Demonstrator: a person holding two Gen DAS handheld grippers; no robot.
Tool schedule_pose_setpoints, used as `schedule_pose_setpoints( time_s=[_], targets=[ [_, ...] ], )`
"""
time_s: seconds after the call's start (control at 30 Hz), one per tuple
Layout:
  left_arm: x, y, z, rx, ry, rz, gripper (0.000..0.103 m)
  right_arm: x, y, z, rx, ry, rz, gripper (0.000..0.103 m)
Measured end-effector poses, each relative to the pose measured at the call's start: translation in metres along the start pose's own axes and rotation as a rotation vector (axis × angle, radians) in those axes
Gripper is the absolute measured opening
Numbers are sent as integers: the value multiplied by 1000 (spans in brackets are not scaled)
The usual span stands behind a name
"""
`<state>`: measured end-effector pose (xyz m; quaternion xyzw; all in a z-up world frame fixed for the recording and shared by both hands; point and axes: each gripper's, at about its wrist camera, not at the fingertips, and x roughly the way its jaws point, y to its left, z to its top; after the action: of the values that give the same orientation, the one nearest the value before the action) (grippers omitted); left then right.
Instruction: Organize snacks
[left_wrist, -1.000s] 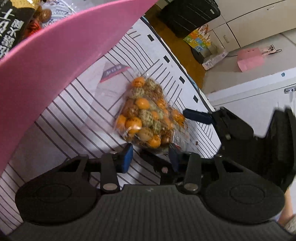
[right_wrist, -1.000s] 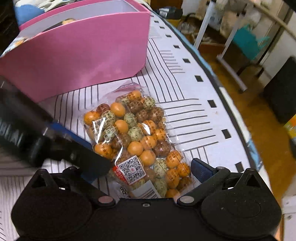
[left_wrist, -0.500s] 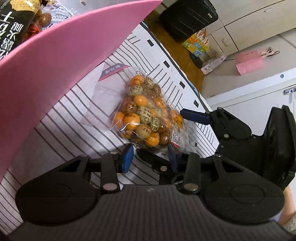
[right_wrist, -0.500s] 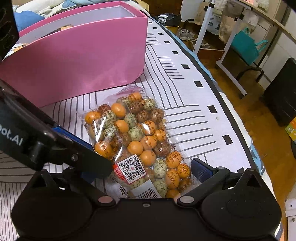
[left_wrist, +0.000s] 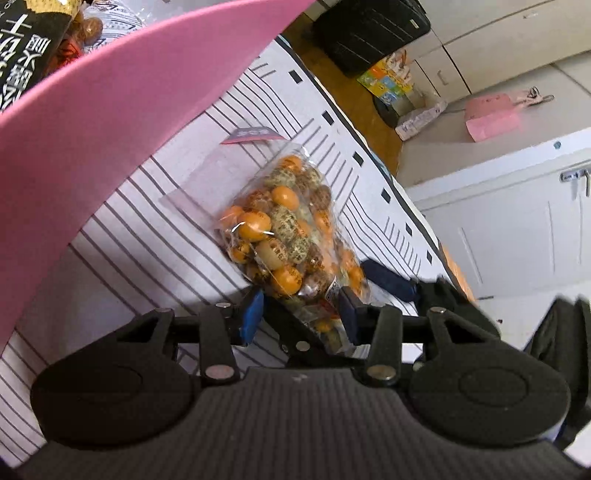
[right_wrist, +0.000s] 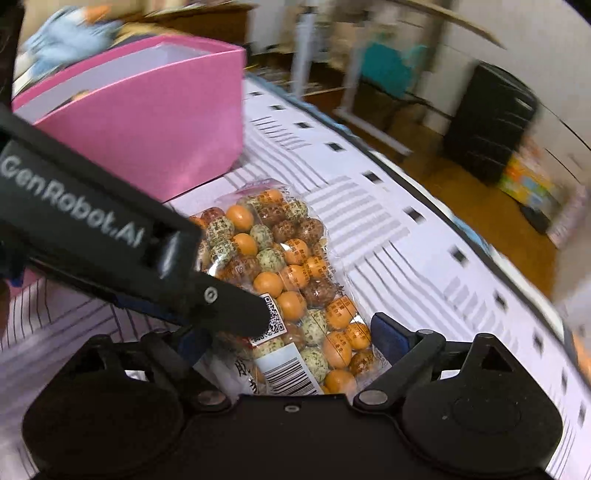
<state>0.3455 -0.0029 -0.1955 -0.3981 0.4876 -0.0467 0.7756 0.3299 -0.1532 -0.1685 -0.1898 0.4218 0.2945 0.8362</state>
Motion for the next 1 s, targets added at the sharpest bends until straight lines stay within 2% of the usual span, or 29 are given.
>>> schedule_pose_setpoints(
  time_s=[0.13, 0.23, 0.3, 0.43, 0.53, 0.6, 0.67, 0.7, 0.73, 0.8, 1.0],
  targets=[
    [2, 0, -7, 33, 16, -6, 45, -10, 13, -16, 103, -22, -92, 94],
    [0, -7, -12, 101, 11, 12, 44, -16, 11, -19, 145, -6, -84, 94],
    [-3, -11, -13, 148, 4, 23, 35, -20, 11, -19, 100, 19, -55, 94],
    [-3, -11, -9, 166, 27, 22, 34, -28, 15, -20, -104, 43, -11, 97],
    [0, -9, -6, 156, 41, 17, 34, -20, 9, -14, -155, 56, -14, 100],
    [0, -9, -5, 160, 44, 19, 34, -11, -2, -9, -118, 59, 41, 101],
    [1, -9, -6, 164, 46, 22, 34, 1, -17, -8, -44, 57, 136, 103],
    [1, -9, -6, 167, 47, 22, 34, 5, -23, -9, -16, 28, 162, 103],
    [1, -9, -6, 168, 48, 22, 35, 7, -25, -9, 1, 9, 163, 103],
    [2, -9, -6, 182, 45, 28, 35, 5, -19, -10, 5, -3, 147, 93],
    [1, -17, -5, 267, 92, 28, 35, -12, 4, -19, 119, -20, 27, 85]
  ],
)
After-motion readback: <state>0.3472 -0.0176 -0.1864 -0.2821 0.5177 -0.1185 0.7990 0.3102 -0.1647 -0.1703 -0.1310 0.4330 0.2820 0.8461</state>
